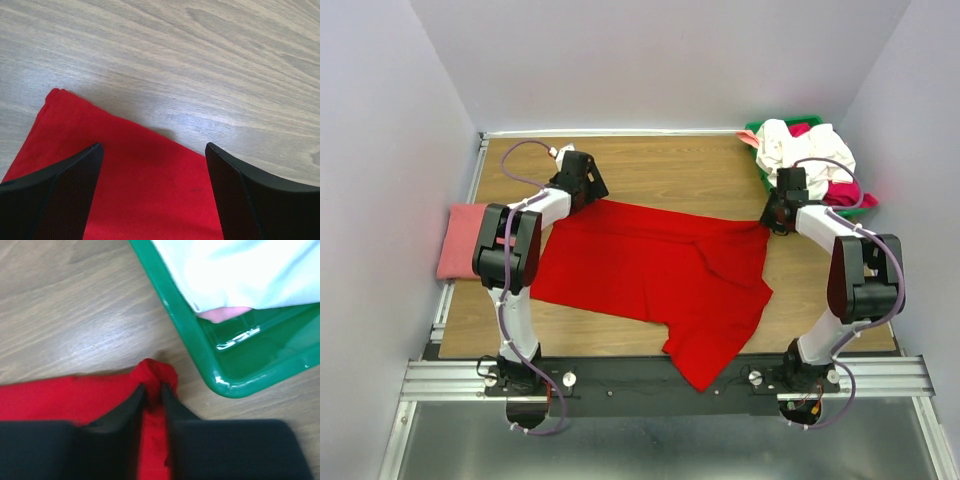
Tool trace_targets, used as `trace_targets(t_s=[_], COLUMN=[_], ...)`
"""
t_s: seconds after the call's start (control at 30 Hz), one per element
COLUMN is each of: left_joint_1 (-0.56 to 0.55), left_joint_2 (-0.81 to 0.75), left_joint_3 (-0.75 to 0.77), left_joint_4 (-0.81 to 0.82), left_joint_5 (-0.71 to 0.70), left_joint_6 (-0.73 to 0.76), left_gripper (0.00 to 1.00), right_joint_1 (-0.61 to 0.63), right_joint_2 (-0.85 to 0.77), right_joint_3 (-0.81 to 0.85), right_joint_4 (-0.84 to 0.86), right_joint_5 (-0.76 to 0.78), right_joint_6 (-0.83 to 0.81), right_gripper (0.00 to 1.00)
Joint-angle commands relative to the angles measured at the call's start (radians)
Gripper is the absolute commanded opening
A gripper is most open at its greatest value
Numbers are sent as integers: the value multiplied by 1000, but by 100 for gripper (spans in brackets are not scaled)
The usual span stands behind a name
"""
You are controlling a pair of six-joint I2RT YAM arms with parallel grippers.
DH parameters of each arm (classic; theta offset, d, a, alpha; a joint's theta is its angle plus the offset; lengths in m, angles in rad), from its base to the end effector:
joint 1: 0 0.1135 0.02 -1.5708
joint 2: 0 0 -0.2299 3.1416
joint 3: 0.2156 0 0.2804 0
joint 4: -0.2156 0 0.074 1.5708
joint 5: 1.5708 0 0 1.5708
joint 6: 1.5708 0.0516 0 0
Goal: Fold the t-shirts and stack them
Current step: Fold the tshirt
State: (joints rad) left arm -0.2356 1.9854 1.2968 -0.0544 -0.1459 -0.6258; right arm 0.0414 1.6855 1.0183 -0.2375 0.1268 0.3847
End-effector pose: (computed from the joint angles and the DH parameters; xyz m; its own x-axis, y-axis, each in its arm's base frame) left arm 0.4435 -0.0988 0.1116 -0.6075 -0.4502 -0.6545 -0.2825 0.8925 -0.3517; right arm 0.3759 0.0090 0.1211 -0.7142 0.3430 -0.6101 0.3291 0.9339 0.1397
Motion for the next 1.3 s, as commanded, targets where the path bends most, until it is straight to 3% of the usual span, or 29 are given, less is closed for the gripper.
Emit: trace_targets(t_s=[0.0,0.07,0.27,0.37,0.53,0.8,0.9,1.07,1.27], left_joint_1=[4,5,5,5,9,15,16,19,33], left_joint_2=[10,9,1,3,4,-3,-3,-3,-7], left_joint_3=[-16,-21,-31,-28,-28,-37,-39,-40,-47], left_joint_4=[-12,-9,-1,-5,-5,-2,-2,1,2], left_joint_5=[-9,-6,-3,-1,3,22,25,34,66], left_joint_6=[-3,6,5,3,5,6,6,11,20], left_gripper=[91,91,91,91,91,91,91,91,91], right_joint_1=[6,6,5,5,5,-11,-20,-38,-66], right_joint_2=[13,3,-35,-87,-160,-205,-158,-89,-99], right_joint_3=[14,11,9,11,-13,-58,-44,-9,0], right_joint_4=[-33,-33,-43,-42,-42,-40,-40,-42,-46], right_joint_5=[92,152,304,246,45,116,90,145,146], right_joint_6=[0,37,147,212,264,279,283,301,257], right_gripper=[20,14,11,5,6,7,15,15,45])
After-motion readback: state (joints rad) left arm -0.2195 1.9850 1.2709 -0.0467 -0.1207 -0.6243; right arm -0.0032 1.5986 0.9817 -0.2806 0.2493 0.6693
